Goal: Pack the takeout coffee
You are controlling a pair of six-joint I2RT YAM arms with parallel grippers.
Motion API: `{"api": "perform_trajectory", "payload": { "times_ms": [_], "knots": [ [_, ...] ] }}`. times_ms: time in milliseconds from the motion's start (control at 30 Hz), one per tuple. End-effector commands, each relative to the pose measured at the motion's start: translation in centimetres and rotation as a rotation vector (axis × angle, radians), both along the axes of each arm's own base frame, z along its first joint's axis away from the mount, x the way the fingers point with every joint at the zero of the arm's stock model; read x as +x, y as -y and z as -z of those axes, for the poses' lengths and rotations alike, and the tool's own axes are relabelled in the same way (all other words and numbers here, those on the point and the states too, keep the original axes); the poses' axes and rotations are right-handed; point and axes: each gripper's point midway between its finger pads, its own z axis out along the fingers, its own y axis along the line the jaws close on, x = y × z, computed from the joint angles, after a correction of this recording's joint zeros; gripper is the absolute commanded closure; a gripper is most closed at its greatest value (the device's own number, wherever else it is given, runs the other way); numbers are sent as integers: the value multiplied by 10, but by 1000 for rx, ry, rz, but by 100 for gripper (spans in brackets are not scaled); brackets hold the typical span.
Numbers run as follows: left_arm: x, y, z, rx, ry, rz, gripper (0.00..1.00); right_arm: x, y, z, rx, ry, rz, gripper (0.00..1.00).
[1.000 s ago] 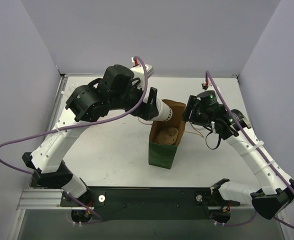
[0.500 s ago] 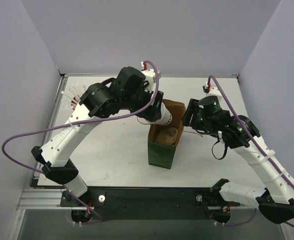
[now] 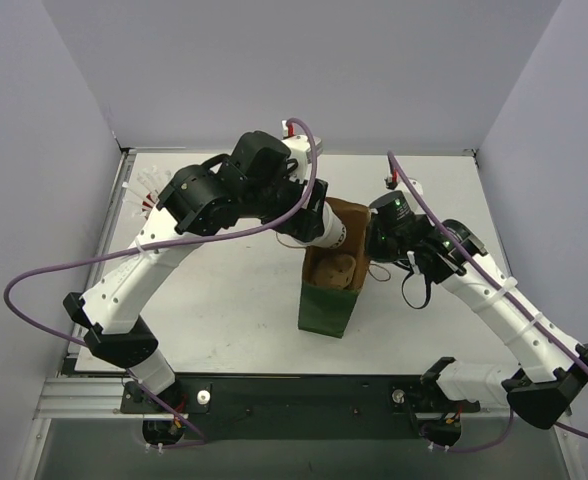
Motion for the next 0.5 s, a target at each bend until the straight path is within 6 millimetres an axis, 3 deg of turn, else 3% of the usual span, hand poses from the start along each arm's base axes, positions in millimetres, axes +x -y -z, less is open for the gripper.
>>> {"api": "perform_trajectory", "payload": {
  "times_ms": [0,167,300,467],
  "knots": [
    [0,4,-23,-61,45,4,67,6,0,-14,-16,49,28,100],
    [2,10,-18,-61,20,-2,67,8,2,-51,-112,115,34,100],
    [2,14,-15,-66,-6,-3,67,4,-3,-67,-183,142,21,100],
    [3,16,7,-23,-65,-30,67,3,-6,-79,-207,182,24,100]
  ]
}}
